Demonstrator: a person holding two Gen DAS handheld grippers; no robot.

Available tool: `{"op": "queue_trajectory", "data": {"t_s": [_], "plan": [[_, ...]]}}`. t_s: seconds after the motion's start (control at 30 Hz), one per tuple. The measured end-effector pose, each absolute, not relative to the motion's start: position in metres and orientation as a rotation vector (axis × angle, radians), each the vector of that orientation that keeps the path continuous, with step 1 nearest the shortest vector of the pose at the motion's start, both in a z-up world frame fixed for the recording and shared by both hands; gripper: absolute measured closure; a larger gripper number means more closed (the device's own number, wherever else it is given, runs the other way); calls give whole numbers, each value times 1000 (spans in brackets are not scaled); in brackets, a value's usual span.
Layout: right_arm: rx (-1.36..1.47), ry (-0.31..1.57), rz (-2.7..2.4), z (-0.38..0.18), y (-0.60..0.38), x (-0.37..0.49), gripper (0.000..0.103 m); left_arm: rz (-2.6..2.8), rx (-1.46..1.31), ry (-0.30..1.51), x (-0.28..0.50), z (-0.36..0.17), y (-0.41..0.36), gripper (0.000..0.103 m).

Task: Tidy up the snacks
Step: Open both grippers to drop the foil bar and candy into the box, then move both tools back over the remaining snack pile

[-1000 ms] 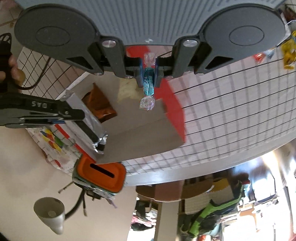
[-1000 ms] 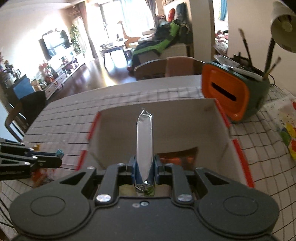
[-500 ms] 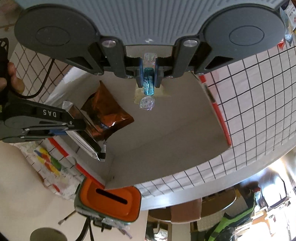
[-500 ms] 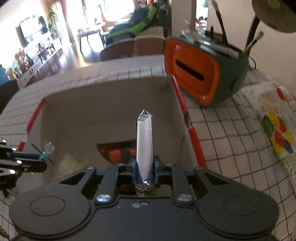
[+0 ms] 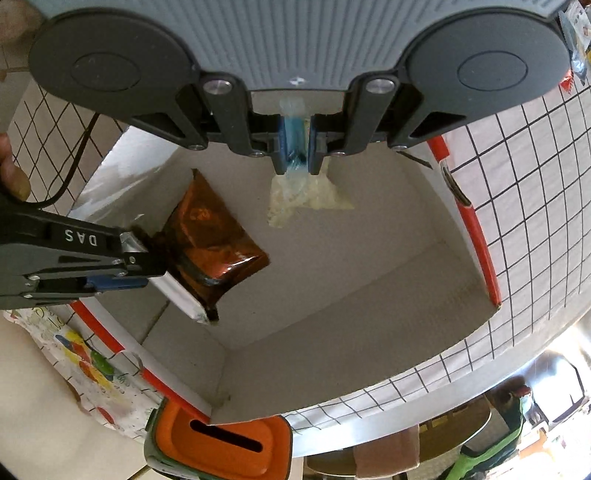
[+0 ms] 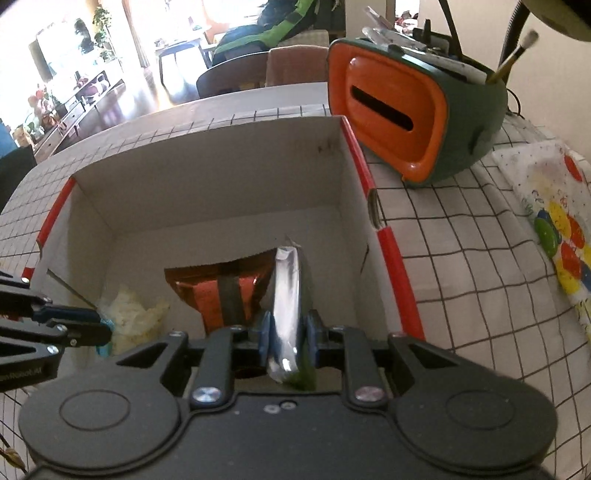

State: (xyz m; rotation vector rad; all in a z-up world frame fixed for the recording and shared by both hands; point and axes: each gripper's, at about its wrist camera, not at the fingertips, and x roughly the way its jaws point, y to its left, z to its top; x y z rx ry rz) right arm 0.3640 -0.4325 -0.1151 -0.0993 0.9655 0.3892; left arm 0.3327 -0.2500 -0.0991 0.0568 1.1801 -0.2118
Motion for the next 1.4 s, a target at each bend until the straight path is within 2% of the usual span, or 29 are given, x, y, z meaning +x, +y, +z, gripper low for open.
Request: {"op": "queue_trajectory", "data": {"t_s": [0.33,0.43,0.57,0.7,0.97,1.07,1.17,1.23,1.27,1.33,1.4], "plan": [[-61,924,423,-96,-438,347,84,-210,16,1115,319,-83,-242,91],[-46,897,441,-85,-436,339,83,-211,2,1073,311,-72,-237,88],[-43,842,476,-70,-430,326,82,-197,-30,1016,298,-57,-225,71],[-42,807,495,-58,-421,314,80,-183,-45,950,282,-43,-212,41],[-82,742,511,-40,-392,287,77,-151,-69,861,244,-19,-171,36],[-67,739,547,-36,-379,279,72,-136,-85,839,228,-14,-150,35],[-68,725,565,-32,-364,270,60,-114,-102,819,210,-12,-128,33],[-63,716,576,-29,-354,265,43,-97,-110,807,197,-11,-113,32],[-61,711,581,-28,-349,262,40,-89,-115,802,191,-11,-105,31],[-71,701,583,-27,-336,255,18,-73,-127,791,179,-10,-89,29],[-89,684,584,-27,-321,246,9,-50,-129,779,165,-11,-72,25]]}}
